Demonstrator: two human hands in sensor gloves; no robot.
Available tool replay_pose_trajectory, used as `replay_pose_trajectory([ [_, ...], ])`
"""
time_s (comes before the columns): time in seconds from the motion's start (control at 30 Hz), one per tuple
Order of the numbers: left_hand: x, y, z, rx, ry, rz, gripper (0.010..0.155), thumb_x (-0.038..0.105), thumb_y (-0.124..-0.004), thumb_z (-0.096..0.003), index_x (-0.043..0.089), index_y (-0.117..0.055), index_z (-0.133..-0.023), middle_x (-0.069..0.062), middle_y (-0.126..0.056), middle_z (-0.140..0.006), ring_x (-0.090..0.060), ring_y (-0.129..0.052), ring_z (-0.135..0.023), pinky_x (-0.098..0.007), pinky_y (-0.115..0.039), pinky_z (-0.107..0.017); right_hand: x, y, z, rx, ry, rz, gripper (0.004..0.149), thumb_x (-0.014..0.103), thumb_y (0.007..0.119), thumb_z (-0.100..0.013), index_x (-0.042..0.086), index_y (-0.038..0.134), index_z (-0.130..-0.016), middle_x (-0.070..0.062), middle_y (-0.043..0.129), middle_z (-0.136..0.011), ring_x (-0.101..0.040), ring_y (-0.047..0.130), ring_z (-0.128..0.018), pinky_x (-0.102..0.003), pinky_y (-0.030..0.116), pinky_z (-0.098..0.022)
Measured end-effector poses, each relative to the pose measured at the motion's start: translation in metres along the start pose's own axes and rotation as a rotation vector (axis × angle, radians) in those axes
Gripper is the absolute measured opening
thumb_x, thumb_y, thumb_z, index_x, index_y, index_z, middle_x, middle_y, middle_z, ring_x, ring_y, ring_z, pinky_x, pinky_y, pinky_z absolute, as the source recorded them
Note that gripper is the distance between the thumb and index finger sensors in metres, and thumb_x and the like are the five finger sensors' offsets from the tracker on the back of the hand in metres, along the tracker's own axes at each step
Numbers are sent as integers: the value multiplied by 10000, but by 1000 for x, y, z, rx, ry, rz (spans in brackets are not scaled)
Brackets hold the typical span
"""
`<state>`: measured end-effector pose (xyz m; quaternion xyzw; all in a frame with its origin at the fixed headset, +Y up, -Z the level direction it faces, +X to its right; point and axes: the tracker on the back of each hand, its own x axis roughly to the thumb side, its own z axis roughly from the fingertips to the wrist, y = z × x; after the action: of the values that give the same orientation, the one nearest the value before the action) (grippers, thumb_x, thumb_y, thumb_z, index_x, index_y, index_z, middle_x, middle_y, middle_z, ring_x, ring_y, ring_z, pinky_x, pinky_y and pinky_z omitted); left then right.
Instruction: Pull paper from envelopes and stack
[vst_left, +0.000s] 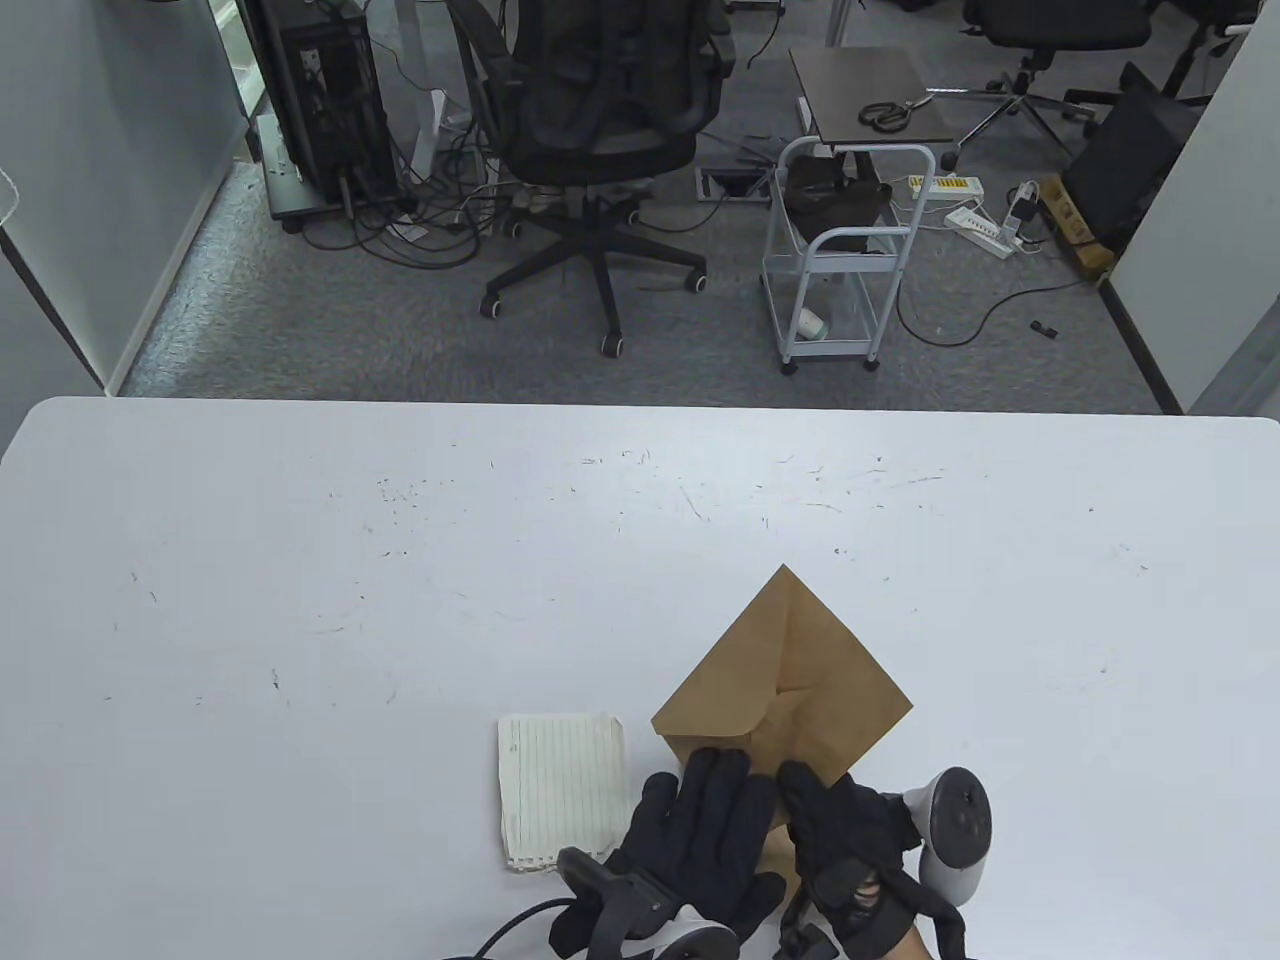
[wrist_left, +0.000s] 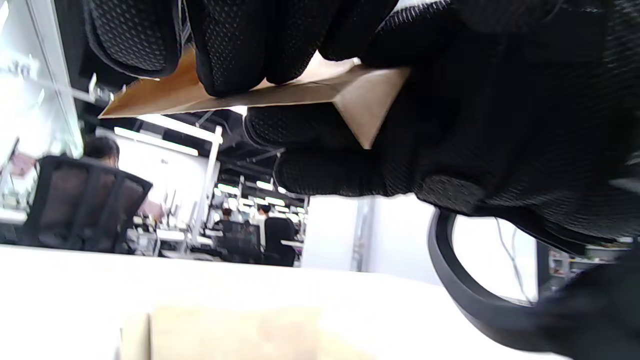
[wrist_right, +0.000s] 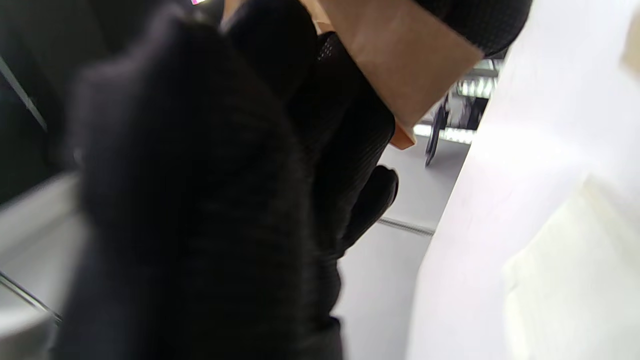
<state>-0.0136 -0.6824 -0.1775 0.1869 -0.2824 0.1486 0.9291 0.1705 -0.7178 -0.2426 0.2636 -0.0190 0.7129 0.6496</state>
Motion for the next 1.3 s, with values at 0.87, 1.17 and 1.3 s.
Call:
replay_pose_trajectory([
  [0.87,-79,22,-9,38,144,657,896,535,-741,-397,140,-345,-1097,-161,-716,-1031,-331,-871,-886,-622,-576,-707,18,10,-7,402,-173,-41,486,261,666,-495,3,697,-905,-270,650,-1013,-484,722,-835,-678,585,-572],
  [1.17,-87,27,-8,77,197,695,811,423,-808,-384,99,-497,-1060,-130,-911,-812,-241,-1023,-623,-583,-641,-681,13,1,-8,288,-101,5,482,267,661,-496,-20,692,-882,-324,715,-929,-467,825,-725,-641,669,-510],
  [1.3,-92,29,-8,105,241,728,577,366,-831,-377,66,-771,-866,-91,-1012,-658,-215,-1078,-463,-548,-701,-649,14,1,-9,270,-84,15,467,264,678,-492,-26,714,-856,-334,772,-869,-435,895,-642,-607,728,-456],
])
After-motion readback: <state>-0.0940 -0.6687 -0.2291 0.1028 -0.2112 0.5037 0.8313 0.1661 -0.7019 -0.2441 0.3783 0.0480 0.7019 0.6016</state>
